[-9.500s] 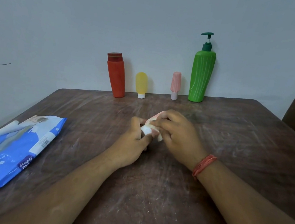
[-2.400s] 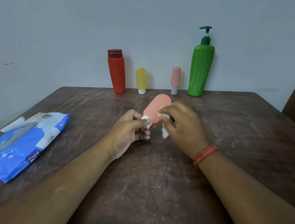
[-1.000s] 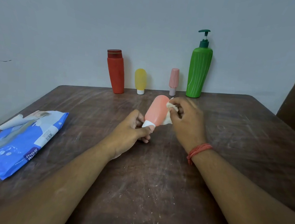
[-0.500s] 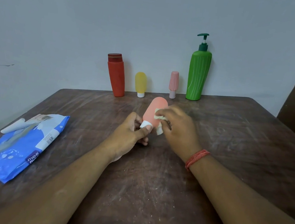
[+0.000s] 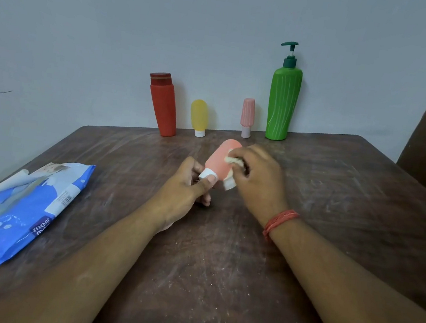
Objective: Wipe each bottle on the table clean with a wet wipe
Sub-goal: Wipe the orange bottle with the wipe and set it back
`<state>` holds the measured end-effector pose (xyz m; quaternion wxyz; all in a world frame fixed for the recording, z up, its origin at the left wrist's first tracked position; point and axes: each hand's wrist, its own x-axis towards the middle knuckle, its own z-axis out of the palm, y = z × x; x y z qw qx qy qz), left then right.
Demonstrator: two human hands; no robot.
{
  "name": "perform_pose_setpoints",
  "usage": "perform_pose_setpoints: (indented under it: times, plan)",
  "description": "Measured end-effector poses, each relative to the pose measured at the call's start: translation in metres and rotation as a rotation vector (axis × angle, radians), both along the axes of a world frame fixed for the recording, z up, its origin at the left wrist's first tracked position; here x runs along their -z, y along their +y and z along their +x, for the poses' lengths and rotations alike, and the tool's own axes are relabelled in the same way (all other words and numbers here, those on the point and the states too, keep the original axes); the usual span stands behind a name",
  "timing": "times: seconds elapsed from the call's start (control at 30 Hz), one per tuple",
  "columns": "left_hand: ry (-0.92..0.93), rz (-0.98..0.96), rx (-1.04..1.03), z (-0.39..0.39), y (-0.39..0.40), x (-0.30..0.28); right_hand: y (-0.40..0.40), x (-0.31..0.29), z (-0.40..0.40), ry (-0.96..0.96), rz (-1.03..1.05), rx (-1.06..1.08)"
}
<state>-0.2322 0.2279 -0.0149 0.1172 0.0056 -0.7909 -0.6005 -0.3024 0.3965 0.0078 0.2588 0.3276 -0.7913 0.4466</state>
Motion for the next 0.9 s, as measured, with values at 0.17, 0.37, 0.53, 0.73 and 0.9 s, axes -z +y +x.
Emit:
perform_pose_setpoints:
  times: [0.17, 0.37, 0.53, 0.73, 0.9]
  plan:
    - [-0.012, -0.086, 0.042, 0.001, 0.000, 0.000, 0.012, 0.000, -0.013, -0.113, -0.127, 0.103]
    - [0.026, 0.072, -0.025, 0.000, -0.001, 0.002, -0.008, 0.012, 0.012, -0.047, 0.043, -0.147]
    - [-0.001, 0.009, -0.005, 0.002, 0.001, -0.001, -0.005, 0.008, -0.001, -0.044, -0.071, -0.030]
    - [0.007, -0.111, 0.016, 0.003, 0.002, -0.001, 0.017, 0.005, -0.018, -0.178, -0.162, 0.050]
    - [0.019, 0.059, -0.047, 0.003, 0.001, -0.001, -0.004, 0.014, 0.009, -0.060, 0.055, -0.169]
